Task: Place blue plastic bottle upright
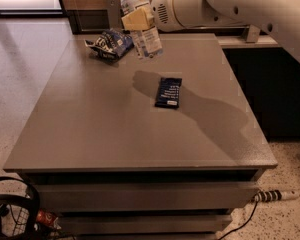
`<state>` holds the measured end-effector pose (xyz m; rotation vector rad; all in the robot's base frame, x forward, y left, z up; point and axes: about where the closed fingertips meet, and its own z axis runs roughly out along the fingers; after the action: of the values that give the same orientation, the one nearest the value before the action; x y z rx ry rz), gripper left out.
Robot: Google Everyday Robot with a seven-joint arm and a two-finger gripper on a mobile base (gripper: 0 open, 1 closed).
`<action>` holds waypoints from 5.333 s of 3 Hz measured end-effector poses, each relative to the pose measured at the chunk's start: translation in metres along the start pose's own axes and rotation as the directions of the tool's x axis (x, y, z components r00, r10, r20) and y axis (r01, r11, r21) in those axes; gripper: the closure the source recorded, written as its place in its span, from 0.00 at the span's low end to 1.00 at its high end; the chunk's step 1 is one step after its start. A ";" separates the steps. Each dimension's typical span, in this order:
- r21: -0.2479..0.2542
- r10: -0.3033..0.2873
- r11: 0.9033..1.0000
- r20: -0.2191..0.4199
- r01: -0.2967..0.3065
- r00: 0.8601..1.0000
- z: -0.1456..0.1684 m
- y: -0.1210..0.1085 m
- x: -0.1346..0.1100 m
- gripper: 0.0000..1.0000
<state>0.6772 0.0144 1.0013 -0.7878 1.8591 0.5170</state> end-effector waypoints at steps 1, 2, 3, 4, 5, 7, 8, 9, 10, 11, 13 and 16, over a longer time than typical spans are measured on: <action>0.002 -0.001 1.000 -0.001 0.001 1.000 0.000 -0.001 0.000 1.00; -0.044 -0.024 0.999 0.023 0.025 0.999 0.003 -0.001 -0.003 1.00; -0.134 -0.071 0.988 0.088 0.083 0.994 0.006 -0.003 -0.012 1.00; -0.212 -0.121 0.965 0.160 0.154 0.980 0.005 -0.003 -0.021 1.00; -0.250 -0.140 0.950 0.201 0.189 0.970 0.006 -0.004 -0.020 1.00; -0.279 -0.122 0.939 0.273 0.200 0.954 0.015 0.000 -0.002 1.00; -0.303 -0.122 0.926 0.326 0.226 0.938 0.024 0.010 0.005 1.00; -0.333 -0.119 0.910 0.359 0.246 0.926 0.037 0.018 0.014 1.00; -0.365 -0.099 0.897 0.385 0.250 0.917 0.049 0.026 0.028 1.00; -0.369 -0.076 0.898 0.407 0.240 0.910 0.053 0.031 0.035 1.00; -0.366 -0.033 0.908 0.423 0.204 0.906 0.057 0.039 0.058 1.00; -0.410 -0.022 0.889 0.407 0.204 0.913 0.082 0.055 0.071 1.00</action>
Offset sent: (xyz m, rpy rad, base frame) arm 0.0122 0.0031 0.0046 0.0490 -0.0601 0.1622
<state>0.6697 0.0866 0.9035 -1.0044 1.3219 0.9720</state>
